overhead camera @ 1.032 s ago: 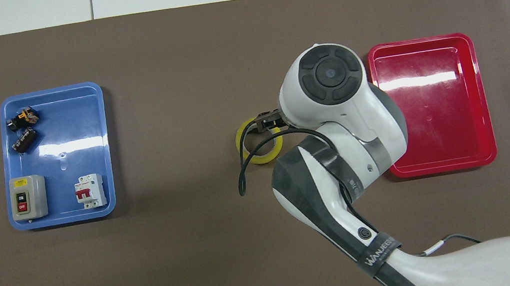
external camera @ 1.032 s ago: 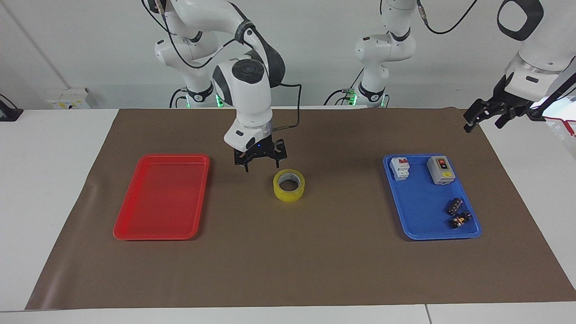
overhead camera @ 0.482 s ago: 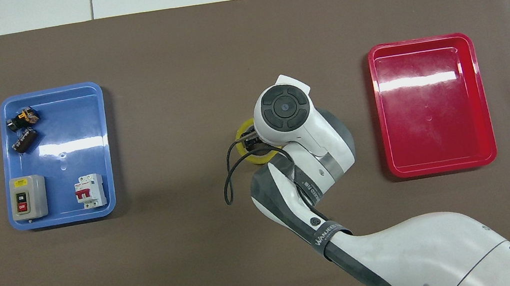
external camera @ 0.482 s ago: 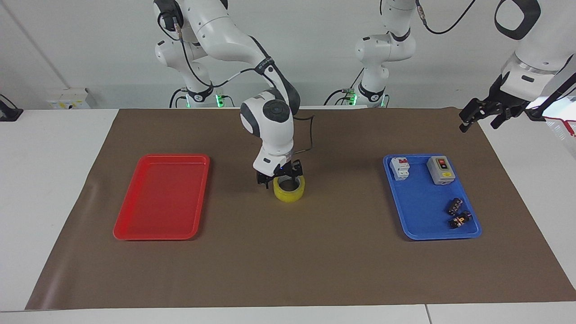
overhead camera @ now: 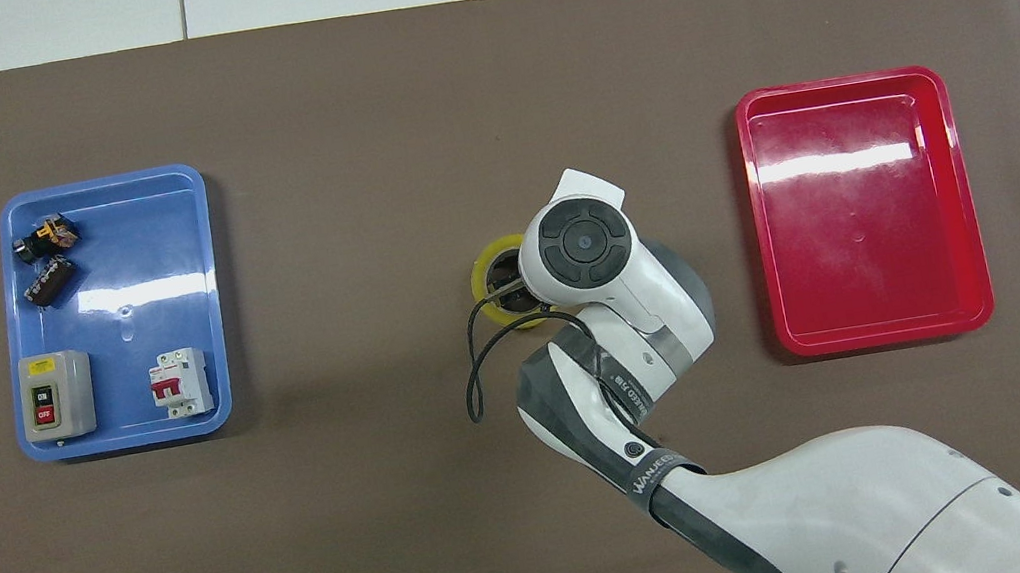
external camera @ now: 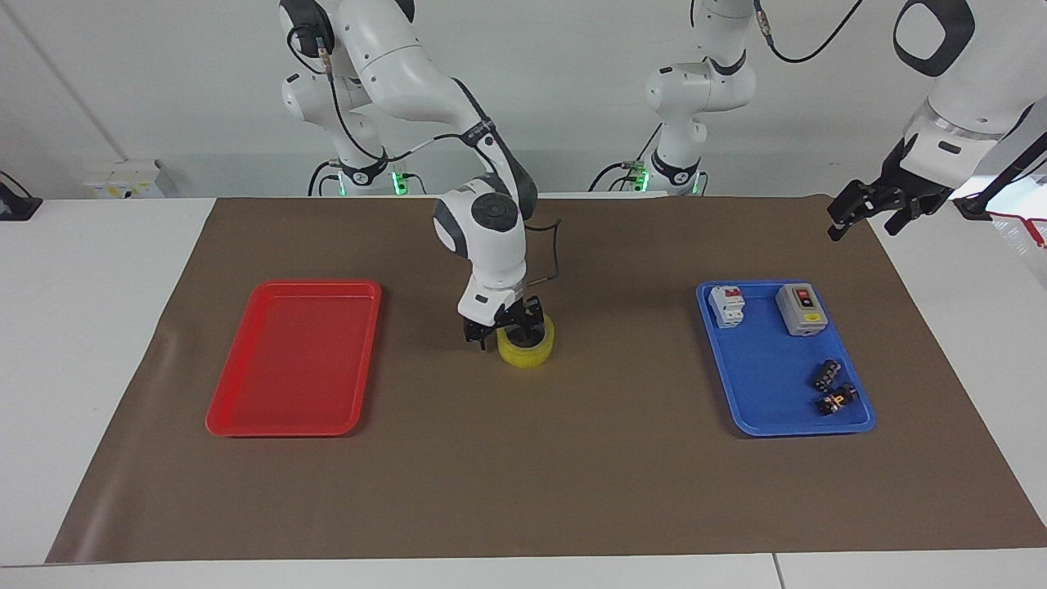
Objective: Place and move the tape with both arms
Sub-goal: 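Lower the right gripper onto the yellow tape while the left gripper retracts, then grasp the tape with the right gripper and carry it to the red tray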
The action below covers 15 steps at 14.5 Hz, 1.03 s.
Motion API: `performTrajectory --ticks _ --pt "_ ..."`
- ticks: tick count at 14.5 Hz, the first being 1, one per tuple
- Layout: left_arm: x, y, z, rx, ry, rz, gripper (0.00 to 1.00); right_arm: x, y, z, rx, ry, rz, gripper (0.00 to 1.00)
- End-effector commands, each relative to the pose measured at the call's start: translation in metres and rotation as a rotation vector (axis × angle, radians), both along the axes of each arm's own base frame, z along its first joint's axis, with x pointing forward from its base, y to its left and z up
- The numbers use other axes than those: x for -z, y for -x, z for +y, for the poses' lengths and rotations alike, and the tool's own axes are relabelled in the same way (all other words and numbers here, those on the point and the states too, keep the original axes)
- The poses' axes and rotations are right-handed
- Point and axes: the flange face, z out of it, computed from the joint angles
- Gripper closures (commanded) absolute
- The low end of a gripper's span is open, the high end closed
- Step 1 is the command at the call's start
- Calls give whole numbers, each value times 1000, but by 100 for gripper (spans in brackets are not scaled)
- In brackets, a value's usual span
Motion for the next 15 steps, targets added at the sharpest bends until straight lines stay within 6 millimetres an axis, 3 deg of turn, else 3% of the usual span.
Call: performTrajectory --ticks 1,7,8,10,11,13,15 --pt "-2 10 2 0 22 7 0 1 0 -8 -16 7 -12 99" --pt "-3 10 -1 5 22 5 0 -6 -5 -11 6 14 0 100" --pt "-2 9 0 5 22 7 0 -24 -13 -12 14 29 17 100" --pt "-3 10 -1 6 22 7 0 -79 -39 -27 65 35 38 100" --pt "-2 9 -1 5 22 7 0 -101 -44 -38 85 38 42 100" --pt "-3 10 -1 5 22 7 0 -143 -53 -87 144 36 27 100" --pt "-2 9 -1 5 22 7 0 -173 -61 -148 136 50 37 100"
